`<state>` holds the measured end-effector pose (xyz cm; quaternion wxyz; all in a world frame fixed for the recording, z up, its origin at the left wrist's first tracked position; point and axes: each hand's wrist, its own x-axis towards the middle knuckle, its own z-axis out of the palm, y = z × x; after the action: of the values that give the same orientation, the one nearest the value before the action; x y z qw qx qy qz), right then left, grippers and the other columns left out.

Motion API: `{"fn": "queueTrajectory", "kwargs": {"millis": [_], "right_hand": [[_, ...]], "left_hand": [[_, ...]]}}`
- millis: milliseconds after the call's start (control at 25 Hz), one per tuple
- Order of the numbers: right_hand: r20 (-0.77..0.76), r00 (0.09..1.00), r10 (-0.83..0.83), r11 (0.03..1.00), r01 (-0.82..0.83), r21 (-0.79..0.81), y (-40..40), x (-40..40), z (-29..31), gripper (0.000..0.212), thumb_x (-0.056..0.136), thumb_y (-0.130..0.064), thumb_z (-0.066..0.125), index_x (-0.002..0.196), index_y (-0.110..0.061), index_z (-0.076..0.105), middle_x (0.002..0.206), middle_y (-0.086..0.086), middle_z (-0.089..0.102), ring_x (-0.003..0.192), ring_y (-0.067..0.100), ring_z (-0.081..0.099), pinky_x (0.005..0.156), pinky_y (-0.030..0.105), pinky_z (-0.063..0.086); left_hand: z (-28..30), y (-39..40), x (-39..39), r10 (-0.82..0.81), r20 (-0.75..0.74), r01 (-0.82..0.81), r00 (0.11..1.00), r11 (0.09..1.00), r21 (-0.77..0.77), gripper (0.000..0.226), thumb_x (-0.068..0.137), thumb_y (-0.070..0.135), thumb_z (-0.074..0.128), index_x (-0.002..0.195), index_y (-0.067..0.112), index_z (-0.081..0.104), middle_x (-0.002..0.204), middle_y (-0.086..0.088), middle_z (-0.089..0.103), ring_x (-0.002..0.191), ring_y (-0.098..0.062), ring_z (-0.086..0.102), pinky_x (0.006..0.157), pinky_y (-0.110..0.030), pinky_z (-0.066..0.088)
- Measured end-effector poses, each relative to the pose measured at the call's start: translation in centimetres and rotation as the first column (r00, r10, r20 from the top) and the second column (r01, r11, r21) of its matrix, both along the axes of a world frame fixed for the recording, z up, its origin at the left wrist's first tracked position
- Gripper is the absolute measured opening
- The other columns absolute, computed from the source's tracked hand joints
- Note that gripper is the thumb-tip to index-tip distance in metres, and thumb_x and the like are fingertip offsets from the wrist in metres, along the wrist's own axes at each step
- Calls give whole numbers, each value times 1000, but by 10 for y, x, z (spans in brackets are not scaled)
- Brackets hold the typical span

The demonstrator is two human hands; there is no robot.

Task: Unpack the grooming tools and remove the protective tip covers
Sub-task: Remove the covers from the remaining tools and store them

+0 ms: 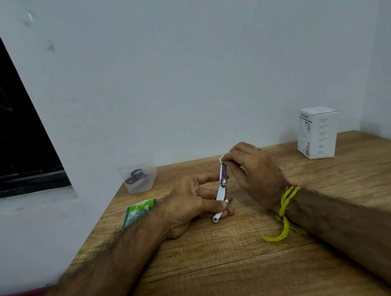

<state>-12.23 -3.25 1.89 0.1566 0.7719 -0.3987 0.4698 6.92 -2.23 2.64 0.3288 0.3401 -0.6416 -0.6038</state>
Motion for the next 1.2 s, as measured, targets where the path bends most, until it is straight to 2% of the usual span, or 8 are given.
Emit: {"fn": "queueTrajectory", "kwargs": {"millis": [240,440,520,600,760,880,1040,1200], "right_hand": [[156,986,-56,998,58,-5,-5,2,-1,10,91,0,63,92,-3,71,89,6,64,82,21,62,74,42,54],[271,962,-23,993,54,-109,3,-8,9,7,89,3,66,91,0,73,86,7,66,80,17,62,73,30,53],[324,945,55,998,-45,-37,11,-1,7,8,89,1,68,90,-5,73,87,2,67,82,13,64,72,25,53],[417,906,70,971,-158,179,19,12,1,8,89,-6,70,88,-14,73,86,-6,70,83,9,66,69,23,53],[494,865,94,796,-363,484,19,22,-8,8,90,-13,71,87,-20,76,86,-8,76,83,3,70,70,24,56],[550,829,104,778,-412,474,19,23,-6,8,89,-13,72,87,-19,77,84,-8,77,77,1,69,67,23,55],[527,841,124,815,-389,429,22,27,-4,9,89,-12,72,90,-20,77,83,-12,76,79,3,70,69,21,57],[566,820,89,814,-387,432,19,23,-6,9,88,-10,72,87,-18,77,77,-5,75,70,1,67,67,20,56]], "left_hand": [[0,-2,1,-9,8,9,1000,1000,0,63,80,-19,70,136,8,55,103,-32,72,81,-34,74,80,-41,61],[-2,-1,1,32,-58,-30,998,999,34,57,79,-19,72,129,4,59,105,-29,73,80,-36,75,71,-37,63],[-5,-2,2,121,-142,-114,982,992,59,52,80,-17,72,126,3,60,105,-27,74,81,-35,75,72,-38,64],[-8,-7,2,232,-234,-217,944,972,87,43,85,-11,71,125,2,61,106,-24,75,88,-37,75,76,-40,64],[-11,-14,0,386,-305,-380,871,921,80,27,92,-2,67,118,4,65,105,-20,75,92,-35,75,79,-46,63],[-14,-14,-3,431,-285,-440,856,897,32,24,89,-1,72,111,5,69,97,-18,77,88,-32,77,78,-47,63],[-13,-14,-3,489,-316,-499,813,865,55,17,84,-1,76,100,2,71,88,-13,79,81,-25,78,64,-34,62],[-10,-16,0,583,-378,-595,719,798,99,15,86,7,77,98,2,70,82,-10,79,73,-22,78,56,-29,59]]}}
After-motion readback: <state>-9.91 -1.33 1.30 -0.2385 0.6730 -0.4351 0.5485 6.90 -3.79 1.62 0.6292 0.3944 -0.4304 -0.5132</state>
